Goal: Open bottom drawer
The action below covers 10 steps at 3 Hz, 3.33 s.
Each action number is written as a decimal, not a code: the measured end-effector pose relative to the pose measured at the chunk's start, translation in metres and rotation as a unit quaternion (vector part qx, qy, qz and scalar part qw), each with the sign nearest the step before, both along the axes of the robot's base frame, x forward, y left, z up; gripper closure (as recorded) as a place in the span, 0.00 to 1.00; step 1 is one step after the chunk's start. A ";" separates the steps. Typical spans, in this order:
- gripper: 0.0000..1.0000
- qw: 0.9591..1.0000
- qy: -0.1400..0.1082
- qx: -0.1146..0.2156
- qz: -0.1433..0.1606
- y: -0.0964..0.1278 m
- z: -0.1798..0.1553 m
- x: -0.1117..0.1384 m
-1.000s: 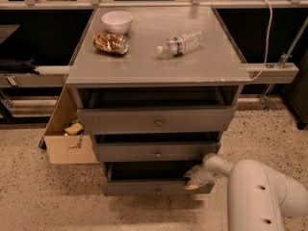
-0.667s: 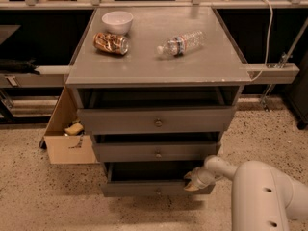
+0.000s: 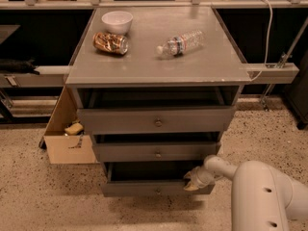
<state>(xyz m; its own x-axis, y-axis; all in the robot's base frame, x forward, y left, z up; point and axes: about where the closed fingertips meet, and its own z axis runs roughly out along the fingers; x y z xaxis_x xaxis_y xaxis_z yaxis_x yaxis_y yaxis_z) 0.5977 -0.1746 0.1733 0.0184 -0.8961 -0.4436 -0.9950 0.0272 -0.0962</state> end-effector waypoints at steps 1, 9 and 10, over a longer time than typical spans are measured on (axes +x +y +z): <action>0.28 1.000 0.000 0.000 0.000 0.000 0.000 0.000; 0.72 0.994 0.083 -0.022 0.066 0.000 -0.007 -0.084; 0.95 0.994 0.080 -0.005 0.073 0.003 0.000 -0.104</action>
Offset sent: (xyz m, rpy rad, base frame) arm 0.0000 0.0000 0.0000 0.0000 0.0000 0.0000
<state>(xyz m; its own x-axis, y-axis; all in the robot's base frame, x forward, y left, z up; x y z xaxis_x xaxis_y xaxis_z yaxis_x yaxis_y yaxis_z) 0.4939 -0.1719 0.1730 0.0778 -0.8933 -0.4428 -0.9909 -0.1181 0.0642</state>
